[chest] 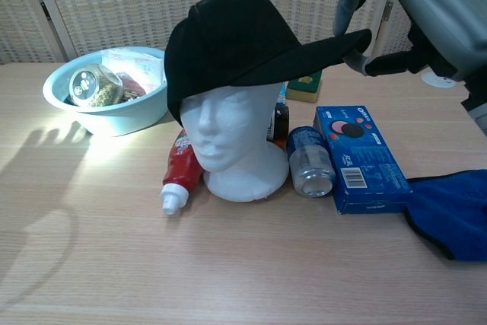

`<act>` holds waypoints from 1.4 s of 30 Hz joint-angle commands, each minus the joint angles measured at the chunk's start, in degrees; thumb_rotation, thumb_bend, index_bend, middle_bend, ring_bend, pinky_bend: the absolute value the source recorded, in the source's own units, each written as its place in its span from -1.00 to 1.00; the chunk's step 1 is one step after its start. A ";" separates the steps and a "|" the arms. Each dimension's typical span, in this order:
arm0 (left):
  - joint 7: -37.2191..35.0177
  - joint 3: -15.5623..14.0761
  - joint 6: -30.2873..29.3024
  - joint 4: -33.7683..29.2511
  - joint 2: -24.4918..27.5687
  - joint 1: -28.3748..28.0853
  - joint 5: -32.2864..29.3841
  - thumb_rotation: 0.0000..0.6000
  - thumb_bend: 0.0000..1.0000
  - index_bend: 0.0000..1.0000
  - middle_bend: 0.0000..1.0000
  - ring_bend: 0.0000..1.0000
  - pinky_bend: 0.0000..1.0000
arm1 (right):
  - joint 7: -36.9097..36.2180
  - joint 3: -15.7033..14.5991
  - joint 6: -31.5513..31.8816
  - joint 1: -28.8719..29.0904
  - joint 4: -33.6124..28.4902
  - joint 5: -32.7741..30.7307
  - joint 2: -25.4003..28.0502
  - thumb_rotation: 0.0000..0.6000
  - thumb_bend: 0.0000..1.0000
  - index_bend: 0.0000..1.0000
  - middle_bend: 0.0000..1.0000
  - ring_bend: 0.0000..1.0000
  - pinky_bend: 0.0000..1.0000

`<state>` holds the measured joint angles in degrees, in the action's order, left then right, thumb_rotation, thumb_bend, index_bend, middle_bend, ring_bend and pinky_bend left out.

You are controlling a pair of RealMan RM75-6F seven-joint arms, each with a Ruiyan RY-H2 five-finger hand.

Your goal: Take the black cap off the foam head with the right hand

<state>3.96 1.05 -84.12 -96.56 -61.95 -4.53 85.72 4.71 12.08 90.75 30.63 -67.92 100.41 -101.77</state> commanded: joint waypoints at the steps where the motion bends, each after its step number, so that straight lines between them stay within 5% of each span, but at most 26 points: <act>1: 0.01 0.01 -0.04 -0.03 -0.01 0.02 -0.02 1.00 -0.66 -0.68 -0.83 -0.73 -0.84 | 0.05 1.20 -1.00 0.99 -0.17 -1.33 0.03 1.00 -0.06 0.73 0.02 -0.26 -0.69; 16: 0.40 -0.22 0.08 -0.29 -0.01 0.39 -0.56 1.00 -0.66 -0.68 -0.83 -0.73 -0.84 | 1.26 6.51 -2.14 5.58 0.48 -5.63 -1.69 1.00 -0.05 0.74 0.03 -0.26 -0.69; 42: 0.20 -0.05 -0.37 -0.11 0.10 0.54 -0.30 1.00 -0.66 -0.68 -0.83 -0.73 -0.84 | 0.84 10.91 -0.60 14.89 7.11 -5.52 -1.47 1.00 -0.05 0.74 0.06 -0.24 -0.69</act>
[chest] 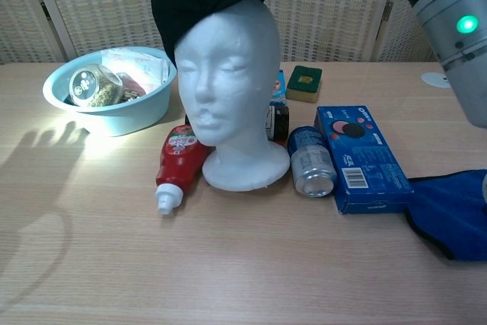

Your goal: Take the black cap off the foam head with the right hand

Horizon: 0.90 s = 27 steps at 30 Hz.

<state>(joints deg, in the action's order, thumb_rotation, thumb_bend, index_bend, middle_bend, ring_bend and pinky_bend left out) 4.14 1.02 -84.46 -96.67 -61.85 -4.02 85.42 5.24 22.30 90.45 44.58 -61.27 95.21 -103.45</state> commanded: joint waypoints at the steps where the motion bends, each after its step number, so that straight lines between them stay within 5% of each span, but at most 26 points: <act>1: 0.05 -0.03 -0.07 -0.03 0.01 0.07 -0.01 1.00 -0.66 -0.68 -0.83 -0.73 -0.84 | 0.55 1.01 -0.37 1.50 0.59 -0.43 0.34 1.00 -0.05 0.74 0.06 -0.24 -0.69; 12: -0.45 -0.02 -0.28 0.08 0.27 0.24 0.06 1.00 -0.66 -0.68 -0.83 -0.73 -0.84 | 1.48 2.49 -1.19 3.60 4.08 -3.47 1.87 1.00 -0.05 0.74 0.06 -0.24 -0.69; 27: -0.71 0.05 0.19 0.42 -0.01 -0.10 0.20 1.00 -0.66 -0.68 -0.83 -0.73 -0.84 | -3.09 -0.42 -3.71 2.29 15.37 -8.10 0.25 1.00 -0.05 0.74 0.07 -0.23 -0.69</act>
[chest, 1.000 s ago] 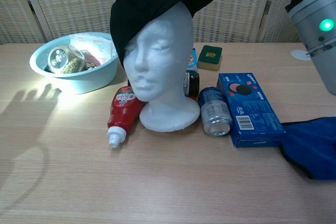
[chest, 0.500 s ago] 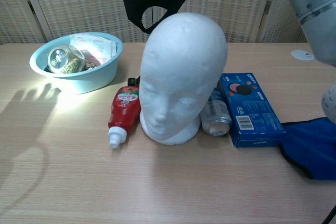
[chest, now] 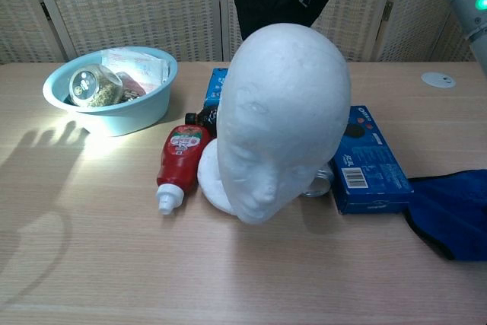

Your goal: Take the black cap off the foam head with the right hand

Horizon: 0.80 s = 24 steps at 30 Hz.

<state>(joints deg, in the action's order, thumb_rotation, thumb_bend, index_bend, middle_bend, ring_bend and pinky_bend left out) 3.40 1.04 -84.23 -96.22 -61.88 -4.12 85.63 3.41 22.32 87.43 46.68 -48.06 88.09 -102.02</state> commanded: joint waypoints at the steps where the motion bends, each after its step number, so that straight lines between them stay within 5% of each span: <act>1: 0.06 0.03 -0.05 -0.07 0.05 0.02 -0.06 1.00 -0.66 -0.68 -0.83 -0.73 -0.84 | -1.86 -0.52 -0.93 0.43 3.27 -1.29 -1.78 1.00 -0.05 0.74 0.07 -0.23 -0.69; 8: 0.09 -0.13 -0.18 -0.05 0.04 0.32 -0.30 1.00 -0.66 -0.68 -0.83 -0.73 -0.84 | -5.05 -1.90 -1.59 1.78 9.29 -1.96 -6.07 1.00 -0.05 0.74 0.07 -0.23 -0.69; 15: -0.18 -0.20 -0.48 0.23 0.10 0.67 -0.48 1.00 -0.66 -0.68 -0.83 -0.73 -0.84 | -8.30 -7.52 -0.70 -0.27 13.93 0.70 -8.73 1.00 -0.05 0.74 0.08 -0.23 -0.69; 24: -0.53 -0.18 -0.48 0.53 -0.08 0.57 -0.08 1.00 -0.66 -0.68 -0.83 -0.73 -0.84 | -10.70 -10.54 2.08 -4.48 12.73 1.39 -7.53 1.00 -0.05 0.74 0.08 -0.23 -0.69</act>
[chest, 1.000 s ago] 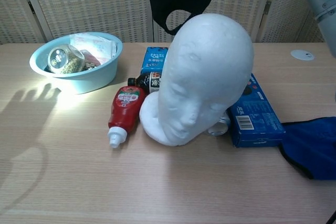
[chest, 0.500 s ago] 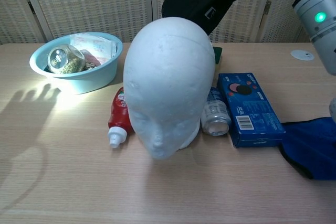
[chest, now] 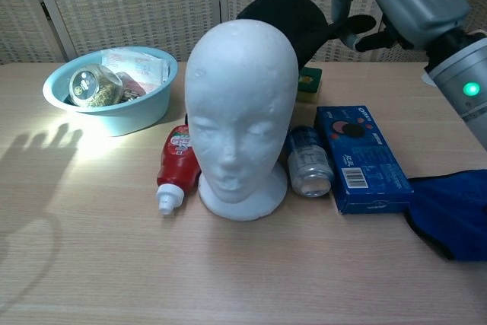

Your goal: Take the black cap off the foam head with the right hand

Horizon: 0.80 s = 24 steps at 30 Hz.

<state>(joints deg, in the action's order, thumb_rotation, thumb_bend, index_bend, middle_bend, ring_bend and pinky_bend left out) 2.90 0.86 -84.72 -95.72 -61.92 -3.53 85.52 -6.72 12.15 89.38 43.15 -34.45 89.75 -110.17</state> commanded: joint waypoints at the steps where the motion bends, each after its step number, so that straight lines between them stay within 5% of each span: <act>1: -0.04 -0.01 0.06 0.06 -0.08 -0.04 0.03 1.00 -0.66 -0.68 -0.83 -0.73 -0.84 | -0.88 -0.59 -0.06 -1.60 -1.60 -0.51 1.10 1.00 -0.05 0.74 0.08 -0.23 -0.69; 12: 0.09 -0.08 0.16 0.00 -0.23 -0.09 0.21 1.00 -0.66 -0.68 -0.83 -0.73 -0.84 | 0.20 -5.43 -2.84 -6.59 -7.24 0.55 6.73 1.00 -0.21 0.67 -0.03 -0.33 -0.69; 18: 0.44 -0.11 0.20 -0.30 -0.30 -0.15 0.35 1.00 -0.66 -0.68 -0.83 -0.73 -0.84 | 3.80 -6.31 -5.69 -7.88 -12.64 0.01 10.28 1.00 -0.88 -0.02 -0.31 -0.63 -0.71; 24: 0.75 -0.14 0.32 -0.46 -0.23 -0.16 0.23 1.00 -0.66 -0.68 -0.83 -0.73 -0.84 | 7.78 -6.67 -7.52 -8.90 -18.11 -0.47 13.68 1.00 -1.00 -0.60 -0.56 -0.84 -0.81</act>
<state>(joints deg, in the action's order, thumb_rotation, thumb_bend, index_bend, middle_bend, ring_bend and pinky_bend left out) 3.65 0.72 -84.40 -96.19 -62.15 -3.70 85.75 -0.17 5.65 82.71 34.78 -50.74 89.63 -97.76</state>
